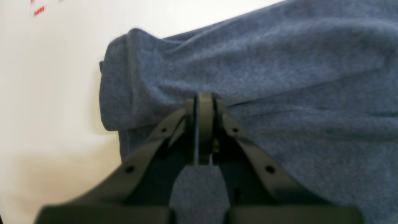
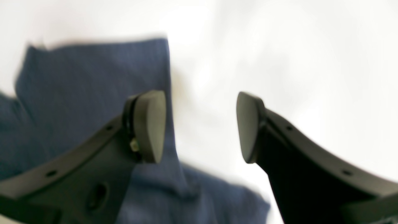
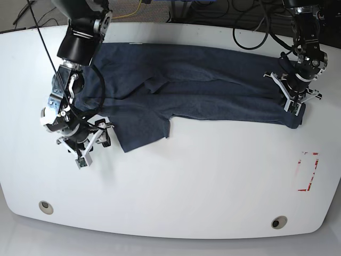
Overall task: Layout the t-shirt on the table in an organized manner, then fold the t-shirt properly
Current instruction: 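Move the right gripper down to the hanging sleeve and grasp it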
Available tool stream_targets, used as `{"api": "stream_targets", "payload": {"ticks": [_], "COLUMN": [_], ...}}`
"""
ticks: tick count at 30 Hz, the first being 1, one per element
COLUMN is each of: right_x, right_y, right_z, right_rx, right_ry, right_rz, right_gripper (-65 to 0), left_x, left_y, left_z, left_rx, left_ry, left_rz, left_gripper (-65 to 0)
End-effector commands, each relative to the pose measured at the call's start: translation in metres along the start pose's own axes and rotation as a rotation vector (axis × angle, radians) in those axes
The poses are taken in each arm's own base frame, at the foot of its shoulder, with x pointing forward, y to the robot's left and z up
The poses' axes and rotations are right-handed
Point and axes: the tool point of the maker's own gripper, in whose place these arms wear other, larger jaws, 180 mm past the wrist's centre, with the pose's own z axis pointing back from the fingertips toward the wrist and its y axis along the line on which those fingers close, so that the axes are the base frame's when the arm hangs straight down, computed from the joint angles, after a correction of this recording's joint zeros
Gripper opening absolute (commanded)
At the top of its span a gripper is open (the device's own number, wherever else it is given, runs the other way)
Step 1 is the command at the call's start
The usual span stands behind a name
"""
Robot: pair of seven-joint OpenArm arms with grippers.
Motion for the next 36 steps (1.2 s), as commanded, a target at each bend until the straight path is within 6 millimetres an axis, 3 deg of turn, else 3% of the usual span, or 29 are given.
{"api": "stream_targets", "payload": {"ticks": [1,14,22,30,36], "right_x": [0.016,-0.009,-0.018,-0.018,-0.026], "right_y": [-0.003,0.009,0.018,0.055,0.072], "right_z": [-0.008,-0.043,-0.05,-0.055,-0.058], "right_rx": [0.024,0.117,0.163,0.27,0.308], "right_ry": [-0.042,0.003,0.007,0.005,0.025], "right_rz": [-0.021,-0.125,-0.174,-0.167,-0.151], "right_gripper": [-30.0,-30.1,-30.1,-30.2,-30.5], "left_x": [0.019,0.02,0.02,0.02,0.02], "left_y": [0.008,0.009,0.009,0.009,0.009], "left_z": [0.005,0.006,0.006,0.006,0.006], "left_rx": [0.02,0.024,0.024,0.024,0.024], "left_ry": [-0.055,-0.057,-0.057,-0.057,-0.057], "left_rz": [-0.017,-0.017,-0.017,-0.017,-0.017], "left_gripper": [-65.0,-65.0,-65.0,-65.0,-65.0]}}
